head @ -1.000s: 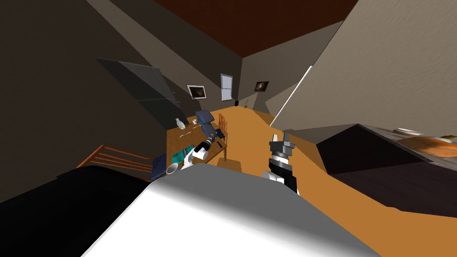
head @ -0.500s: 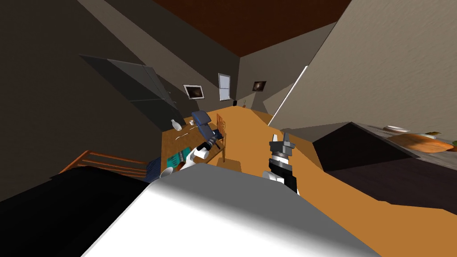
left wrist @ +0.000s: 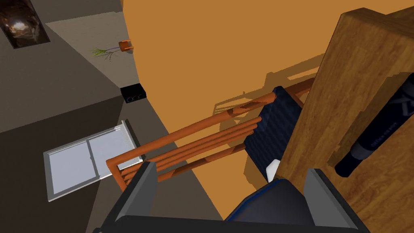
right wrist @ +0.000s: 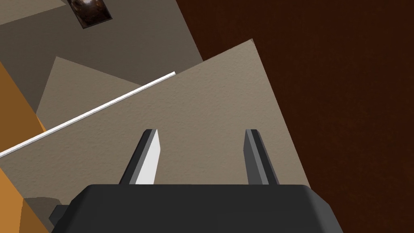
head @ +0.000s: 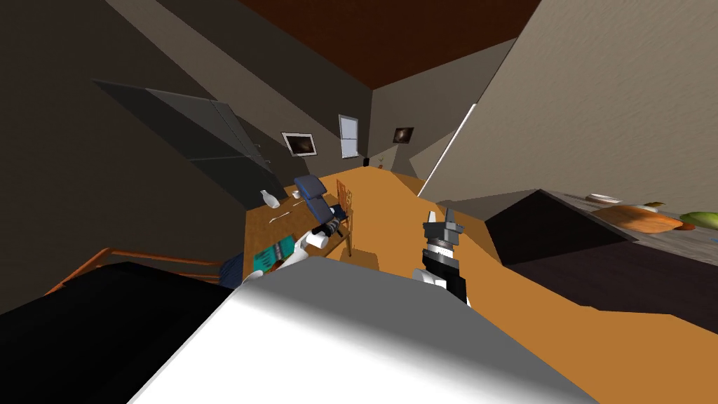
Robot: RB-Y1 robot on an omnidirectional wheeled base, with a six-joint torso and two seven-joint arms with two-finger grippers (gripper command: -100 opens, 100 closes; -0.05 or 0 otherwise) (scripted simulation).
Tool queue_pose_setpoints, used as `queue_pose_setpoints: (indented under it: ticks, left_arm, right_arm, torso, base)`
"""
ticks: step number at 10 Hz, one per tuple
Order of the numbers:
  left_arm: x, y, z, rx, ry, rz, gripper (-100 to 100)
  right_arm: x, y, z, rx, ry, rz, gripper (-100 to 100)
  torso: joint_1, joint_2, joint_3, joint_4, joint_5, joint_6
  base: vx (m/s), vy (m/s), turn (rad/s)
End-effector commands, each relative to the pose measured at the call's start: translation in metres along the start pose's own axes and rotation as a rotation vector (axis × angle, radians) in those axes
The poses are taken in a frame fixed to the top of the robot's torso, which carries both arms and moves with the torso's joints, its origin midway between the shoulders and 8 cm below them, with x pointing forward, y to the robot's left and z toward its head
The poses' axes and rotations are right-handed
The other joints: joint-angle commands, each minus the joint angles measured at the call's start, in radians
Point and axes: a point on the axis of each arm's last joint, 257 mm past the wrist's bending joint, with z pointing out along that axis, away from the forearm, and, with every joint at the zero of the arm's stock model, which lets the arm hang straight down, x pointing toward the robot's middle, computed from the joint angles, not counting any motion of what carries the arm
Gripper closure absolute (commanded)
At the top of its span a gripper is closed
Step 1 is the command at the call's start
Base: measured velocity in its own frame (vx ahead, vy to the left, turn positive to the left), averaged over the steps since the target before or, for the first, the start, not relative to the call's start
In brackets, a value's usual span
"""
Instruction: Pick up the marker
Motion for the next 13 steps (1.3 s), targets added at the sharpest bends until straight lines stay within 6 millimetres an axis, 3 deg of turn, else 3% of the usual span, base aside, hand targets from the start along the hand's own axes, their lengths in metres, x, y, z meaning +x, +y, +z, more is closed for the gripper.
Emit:
queue_pose_setpoints:
  ticks: [1,5,6,10,11,13]
  left_arm:
    - [-0.001,0.012,0.003,-0.041,0.008,0.009,-100]
    - [-0.01,0.074,0.009,-0.241,0.044,0.063,-100]
    - [-0.01,0.074,0.009,-0.241,0.044,0.063,-100]
    - [-0.027,0.129,0.003,-0.428,0.068,0.107,-100]
    - [-0.027,0.129,0.003,-0.428,0.068,0.107,-100]
    - [-0.04,0.156,-0.004,-0.529,0.08,0.13,-100]
  right_arm:
    - [0.0,0.0,0.0,0.0,0.0,0.0,0]
    - [0.0,0.0,0.0,0.0,0.0,0.0,0]
    - [0.0,0.0,0.0,0.0,0.0,0.0,0]
    - [0.0,0.0,0.0,0.0,0.0,0.0,0]
    - [0.0,0.0,0.0,0.0,0.0,0.0,0]
    - [0.0,0.0,0.0,0.0,0.0,0.0,0]
  torso:
    - [0.0,0.0,0.0,0.0,0.0,0.0]
    - [0.0,-0.001,0.0,0.0,0.0,0.0]
    - [0.0,0.0,0.0,0.0,0.0,0.0]
    - [0.0,0.0,0.0,0.0,0.0,0.0]
    - [0.0,0.0,0.0,0.0,0.0,0.0]
    - [0.0,0.001,0.0,0.0,0.0,0.0]
  base:
    - [0.033,-0.018,-0.035]
    - [0.05,-0.02,-0.069]
    - [0.034,-0.024,-0.027]
    - [0.047,-0.02,-0.061]
    - [0.036,-0.014,-0.028]
    - [0.04,-0.02,-0.072]
